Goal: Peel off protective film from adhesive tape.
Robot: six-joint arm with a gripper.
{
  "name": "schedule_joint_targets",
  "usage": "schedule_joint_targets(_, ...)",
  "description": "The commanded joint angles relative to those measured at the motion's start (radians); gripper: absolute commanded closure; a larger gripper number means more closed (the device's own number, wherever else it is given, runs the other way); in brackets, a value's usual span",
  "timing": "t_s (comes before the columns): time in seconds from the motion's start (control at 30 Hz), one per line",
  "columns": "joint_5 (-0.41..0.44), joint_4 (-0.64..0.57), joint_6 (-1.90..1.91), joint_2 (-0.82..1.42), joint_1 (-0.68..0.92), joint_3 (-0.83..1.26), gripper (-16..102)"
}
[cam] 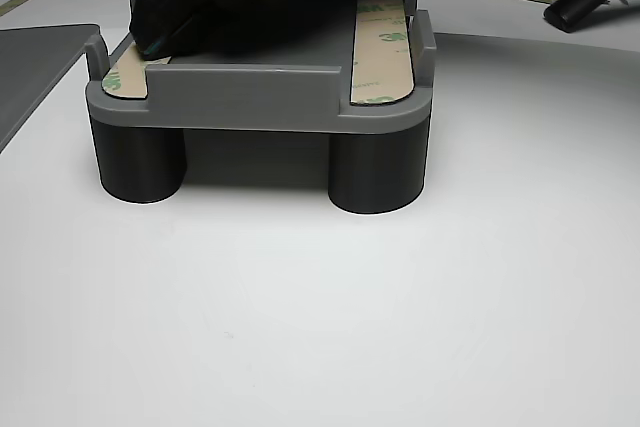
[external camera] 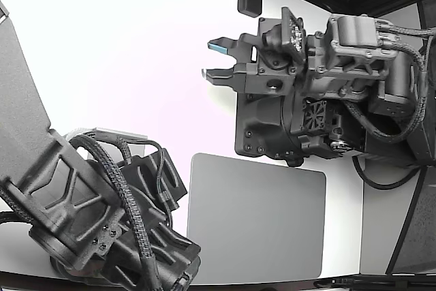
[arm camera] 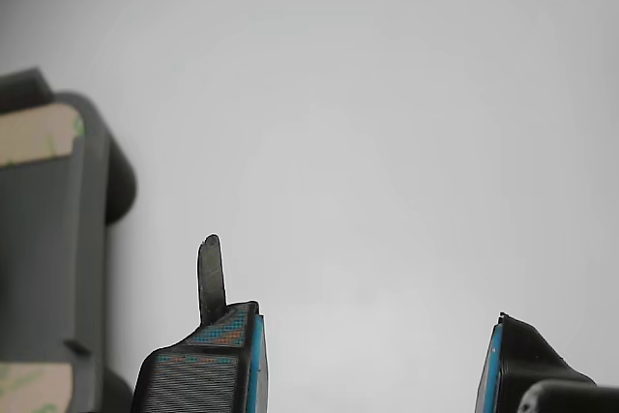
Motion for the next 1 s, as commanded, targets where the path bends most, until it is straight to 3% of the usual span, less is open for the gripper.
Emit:
schedule_joint_targets(0.0,0.081,-0.034,-0.071,-0.003,0.077,-0.097,15)
schedule_joint_targets(0.07,0.089,-0.066,-0.167,0.014,0.084,-0.084,39)
schedule_joint_targets(0.1,0.106,-0.083,-0.219,0.023,0.084,-0.072,57)
schedule_joint_targets(0.13,0.130,-0.084,-0.272,0.021,0.084,-0.064,83)
schedule_joint_targets(0.17,0.144,-0.092,-0.327,0.023,0.084,-0.049,97)
schedule_joint_targets(0.33,0.066,-0.115,-0.764,0.012,0.084,0.015,97)
schedule_joint_targets(0.5,0.075,-0.094,-1.117,-0.044,0.121,0.046,97)
schedule_joint_targets(0.87,0.445,-0.048,-1.378,-0.158,0.408,0.066,97)
schedule_joint_targets(0.97,0.463,-0.081,-1.384,-0.193,0.439,0.066,97)
